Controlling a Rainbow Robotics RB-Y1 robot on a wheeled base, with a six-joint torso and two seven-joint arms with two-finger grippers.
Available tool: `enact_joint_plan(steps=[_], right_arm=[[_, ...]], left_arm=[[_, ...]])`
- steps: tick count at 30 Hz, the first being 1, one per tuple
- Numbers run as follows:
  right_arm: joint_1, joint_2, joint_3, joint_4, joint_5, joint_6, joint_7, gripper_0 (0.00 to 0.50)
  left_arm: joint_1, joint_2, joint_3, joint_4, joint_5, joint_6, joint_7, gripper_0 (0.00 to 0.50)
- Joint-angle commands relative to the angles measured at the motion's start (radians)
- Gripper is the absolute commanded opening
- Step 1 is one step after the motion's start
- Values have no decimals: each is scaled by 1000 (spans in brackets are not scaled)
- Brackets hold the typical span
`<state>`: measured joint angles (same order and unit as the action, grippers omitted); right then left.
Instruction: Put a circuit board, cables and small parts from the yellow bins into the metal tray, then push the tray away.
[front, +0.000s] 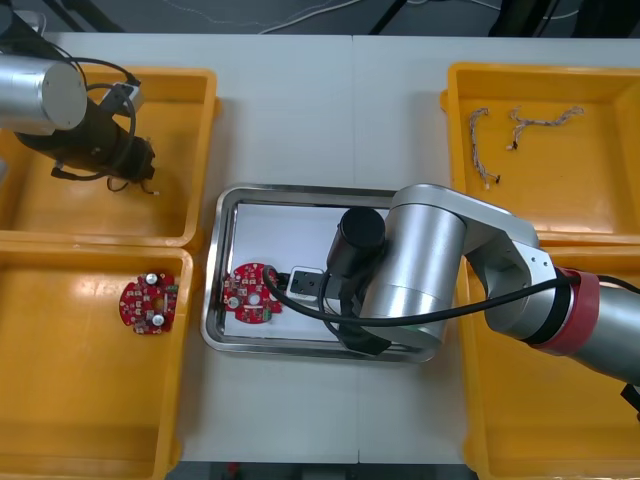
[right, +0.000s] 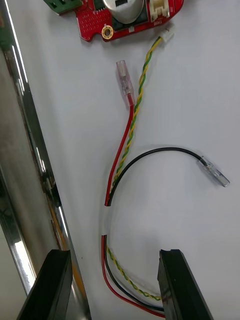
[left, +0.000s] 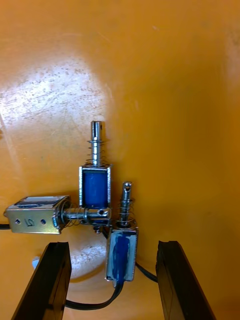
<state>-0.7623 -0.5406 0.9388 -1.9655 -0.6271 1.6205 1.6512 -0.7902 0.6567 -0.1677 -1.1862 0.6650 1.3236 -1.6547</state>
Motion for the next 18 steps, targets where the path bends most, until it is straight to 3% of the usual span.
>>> enact_joint_plan(steps=[1, 4, 6, 9, 10, 12, 15, 18], right_arm=[[-18, -19, -46, -87, -28, 58, -31, 500], [-18, -27, -87, -133, -51, 122, -54, 500], [-18, -35, -112, -167, -71, 162, -105, 500], [-18, -52, -143, -213, -91, 203, -176, 500], [-17, -55, -153, -228, -95, 217, -199, 500], [-14, -67, -183, -259, -102, 249, -249, 500], [1, -87, -222, -302, -114, 285, -323, 500], [28, -107, -275, -349, -125, 299, -398, 500]], left_arm=[[-49, -23, -23, -1, -21, -12, -63, 500], [-49, -31, -23, 5, -35, -15, -65, 485], [-49, -32, -23, 7, -48, -17, -65, 420], [-49, -35, -24, 8, -59, -18, -63, 371], [-49, -39, -24, 10, -64, -18, -63, 340], [-47, -40, -24, 13, -73, -18, -63, 219], [-41, -40, -24, 13, -79, -21, -60, 5], [-40, -40, -24, 13, -79, -21, -59, 0]])
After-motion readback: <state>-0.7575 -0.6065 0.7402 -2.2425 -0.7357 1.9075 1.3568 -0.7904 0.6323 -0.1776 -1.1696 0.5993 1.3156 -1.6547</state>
